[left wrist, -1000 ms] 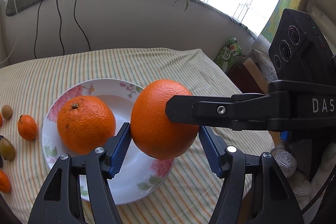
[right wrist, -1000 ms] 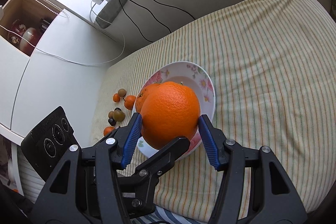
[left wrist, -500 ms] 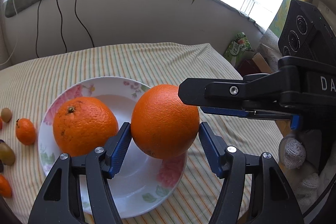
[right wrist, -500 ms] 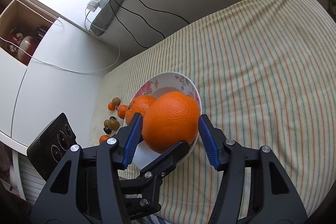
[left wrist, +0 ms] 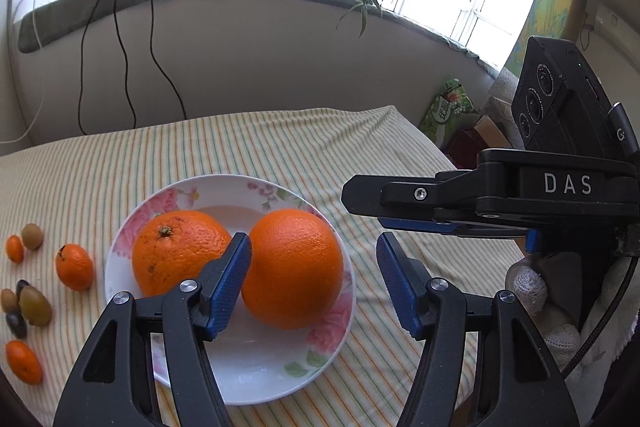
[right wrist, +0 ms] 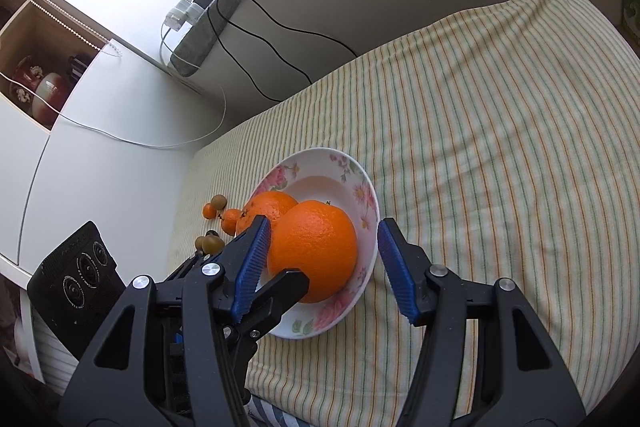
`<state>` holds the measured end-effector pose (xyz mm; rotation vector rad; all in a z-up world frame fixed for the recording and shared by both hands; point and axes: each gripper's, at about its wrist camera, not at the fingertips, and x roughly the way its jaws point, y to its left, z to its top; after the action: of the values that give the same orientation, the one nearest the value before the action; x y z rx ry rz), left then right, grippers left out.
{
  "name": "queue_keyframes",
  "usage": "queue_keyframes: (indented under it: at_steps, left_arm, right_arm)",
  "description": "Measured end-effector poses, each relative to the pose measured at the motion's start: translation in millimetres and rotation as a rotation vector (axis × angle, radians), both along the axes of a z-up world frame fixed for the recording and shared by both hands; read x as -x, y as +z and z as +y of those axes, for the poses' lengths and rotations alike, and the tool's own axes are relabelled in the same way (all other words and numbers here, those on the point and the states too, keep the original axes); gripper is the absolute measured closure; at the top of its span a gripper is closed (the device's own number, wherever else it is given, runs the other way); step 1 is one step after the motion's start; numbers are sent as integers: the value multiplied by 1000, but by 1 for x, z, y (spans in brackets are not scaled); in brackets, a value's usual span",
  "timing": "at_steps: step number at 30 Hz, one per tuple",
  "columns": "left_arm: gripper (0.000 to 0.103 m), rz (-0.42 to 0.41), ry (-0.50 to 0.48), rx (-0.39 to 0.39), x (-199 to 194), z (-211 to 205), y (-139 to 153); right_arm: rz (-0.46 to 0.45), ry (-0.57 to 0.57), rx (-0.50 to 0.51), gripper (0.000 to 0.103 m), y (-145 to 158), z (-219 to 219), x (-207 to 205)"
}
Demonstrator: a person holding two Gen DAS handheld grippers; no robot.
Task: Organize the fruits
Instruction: 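Set the orange beside the first one and open the right gripper, then close the right gripper on the small tangerine while the left gripper closes on a small orange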
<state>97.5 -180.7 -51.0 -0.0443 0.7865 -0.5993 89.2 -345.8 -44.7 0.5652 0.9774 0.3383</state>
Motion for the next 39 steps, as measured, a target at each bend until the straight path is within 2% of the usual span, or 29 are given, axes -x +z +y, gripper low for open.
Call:
queue_keyframes:
  at_steps: [9, 18, 28, 35, 39]
  left_arm:
    - [37, -33, -20, 17, 19, 14, 12]
    - [37, -75, 5, 13, 40, 51, 17]
    - [37, -64, 191, -25, 44, 134, 2]
    - [38, -8, 332, -37, 48, 193, -17]
    - [49, 21, 378, -37, 48, 217, -28]
  right_arm:
    - [-62, -9, 37, 39, 14, 4, 9]
    - [-123, -16, 60, 38, 20, 15, 17]
    - [-227, 71, 212, 38, 35, 57, 28]
    - [-293, 209, 303, 38, 39, 109, 31]
    - [-290, 298, 311, 40, 32, 140, 28]
